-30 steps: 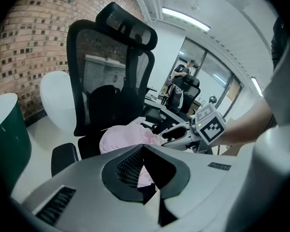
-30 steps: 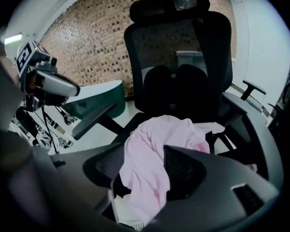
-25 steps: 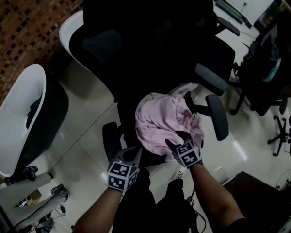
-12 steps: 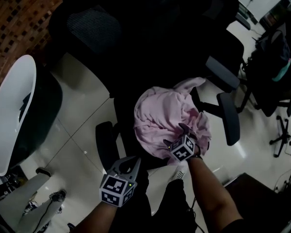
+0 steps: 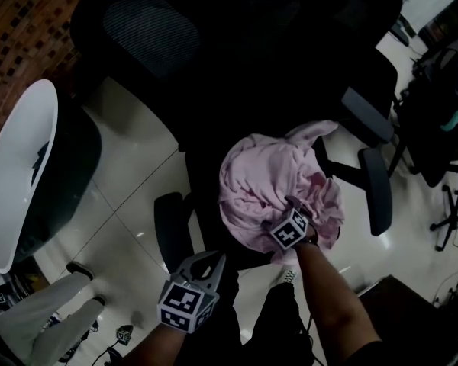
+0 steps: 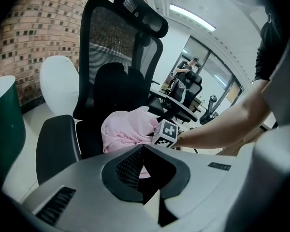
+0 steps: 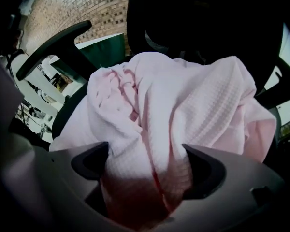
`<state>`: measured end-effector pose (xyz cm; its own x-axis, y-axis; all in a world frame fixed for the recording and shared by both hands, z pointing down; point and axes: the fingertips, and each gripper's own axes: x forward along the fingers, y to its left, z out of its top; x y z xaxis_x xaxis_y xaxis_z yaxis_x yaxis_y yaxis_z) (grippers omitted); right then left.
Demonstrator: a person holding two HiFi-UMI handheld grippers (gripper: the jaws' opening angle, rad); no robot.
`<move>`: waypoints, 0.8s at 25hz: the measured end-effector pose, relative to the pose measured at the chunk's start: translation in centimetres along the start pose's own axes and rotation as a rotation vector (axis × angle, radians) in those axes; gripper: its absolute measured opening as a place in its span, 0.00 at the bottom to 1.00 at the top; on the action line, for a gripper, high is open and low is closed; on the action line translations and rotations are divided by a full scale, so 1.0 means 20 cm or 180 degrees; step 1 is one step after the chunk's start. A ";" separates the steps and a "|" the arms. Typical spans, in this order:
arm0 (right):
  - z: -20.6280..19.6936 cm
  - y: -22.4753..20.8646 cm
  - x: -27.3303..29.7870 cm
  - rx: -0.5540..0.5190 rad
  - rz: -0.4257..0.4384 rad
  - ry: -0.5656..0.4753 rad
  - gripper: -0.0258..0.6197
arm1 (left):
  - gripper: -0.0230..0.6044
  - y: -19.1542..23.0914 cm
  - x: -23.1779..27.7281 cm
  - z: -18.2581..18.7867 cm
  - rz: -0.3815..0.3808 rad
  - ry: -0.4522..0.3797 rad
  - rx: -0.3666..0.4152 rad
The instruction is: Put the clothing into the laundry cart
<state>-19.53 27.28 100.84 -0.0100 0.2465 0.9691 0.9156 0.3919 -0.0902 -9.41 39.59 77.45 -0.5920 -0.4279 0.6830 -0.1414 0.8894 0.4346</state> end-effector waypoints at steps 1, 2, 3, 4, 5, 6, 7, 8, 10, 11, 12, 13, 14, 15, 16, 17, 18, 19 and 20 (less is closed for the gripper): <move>-0.01 0.01 0.01 0.0059 0.0077 -0.0013 0.76 | 0.04 0.01 0.01 0.00 -0.0001 -0.0005 0.0004; -0.01 0.02 0.02 0.0112 0.0145 -0.0048 0.72 | 0.04 0.01 0.01 0.00 -0.0002 -0.0006 0.0010; -0.01 0.03 0.02 0.0142 0.0200 -0.0104 0.68 | 0.04 0.01 0.02 0.01 -0.0003 -0.0005 0.0018; 0.00 0.04 0.01 0.0150 0.0247 -0.0167 0.62 | 0.04 0.01 0.03 0.01 -0.0003 0.0000 0.0028; 0.01 0.06 0.00 0.0145 0.0290 -0.0227 0.55 | 0.04 0.02 0.03 0.01 -0.0001 0.0008 0.0039; 0.01 0.08 -0.01 0.0139 0.0324 -0.0276 0.43 | 0.04 0.02 0.04 0.01 0.0001 0.0018 0.0050; 0.02 0.10 -0.02 0.0144 0.0337 -0.0311 0.36 | 0.04 0.02 0.04 0.00 0.0003 0.0027 0.0057; 0.02 0.11 -0.04 0.0163 0.0331 -0.0340 0.31 | 0.04 0.03 0.05 0.00 0.0006 0.0032 0.0060; 0.03 0.11 -0.08 0.0260 0.0308 -0.0425 0.25 | 0.04 0.04 0.05 0.02 0.0004 0.0032 0.0069; 0.03 0.11 -0.11 0.0348 0.0307 -0.0506 0.24 | 0.04 0.04 0.05 0.02 0.0002 0.0028 0.0078; 0.04 0.11 -0.16 0.0460 0.0315 -0.0618 0.23 | 0.04 0.04 0.05 0.03 0.0000 0.0024 0.0087; 0.06 0.11 -0.22 0.0585 0.0333 -0.0752 0.22 | 0.04 0.04 0.04 0.05 0.0000 0.0018 0.0094; 0.08 0.11 -0.29 0.0715 0.0366 -0.0897 0.22 | 0.04 0.04 0.03 0.06 0.0001 0.0014 0.0101; 0.10 0.12 -0.38 0.0845 0.0407 -0.1049 0.22 | 0.04 0.03 0.02 0.07 0.0000 0.0011 0.0110; 0.13 0.12 -0.47 0.0974 0.0450 -0.1213 0.21 | 0.04 0.02 0.01 0.09 -0.0001 0.0006 0.0128; 0.16 0.12 -0.57 0.1104 0.0485 -0.1385 0.21 | 0.04 0.02 -0.01 0.12 -0.0005 -0.0005 0.0155; 0.20 0.11 -0.67 0.1233 0.0506 -0.1558 0.21 | 0.04 0.00 -0.02 0.15 -0.0015 -0.0025 0.0185; 0.23 0.11 -0.78 0.1351 0.0514 -0.1728 0.21 | 0.04 -0.01 -0.04 0.18 -0.0033 -0.0053 0.0217; 0.27 0.10 -0.89 0.1448 0.0517 -0.1887 0.21 | 0.04 -0.03 -0.06 0.22 -0.0056 -0.0093 0.0252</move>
<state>-19.64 28.42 82.12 -0.2211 0.7164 0.6617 0.6696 0.6048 -0.4312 -12.14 40.17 73.81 -0.6115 -0.4396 0.6579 -0.2136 0.8923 0.3977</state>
